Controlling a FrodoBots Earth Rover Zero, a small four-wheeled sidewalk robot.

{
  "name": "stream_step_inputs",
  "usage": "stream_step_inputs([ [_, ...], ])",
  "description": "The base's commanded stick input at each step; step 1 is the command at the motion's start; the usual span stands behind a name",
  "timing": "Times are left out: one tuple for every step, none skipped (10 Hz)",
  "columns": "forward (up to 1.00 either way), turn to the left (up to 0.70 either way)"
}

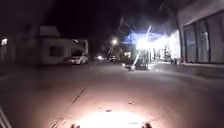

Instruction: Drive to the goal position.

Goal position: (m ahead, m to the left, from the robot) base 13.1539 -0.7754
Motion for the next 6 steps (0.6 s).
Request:
stream_step_inputs([
  [0.7, 0.0],
  [0.7, -0.19],
  [0.7, -0.34],
  [0.7, -0.35],
  [0.7, -0.35],
  [0.7, 0.0],
])
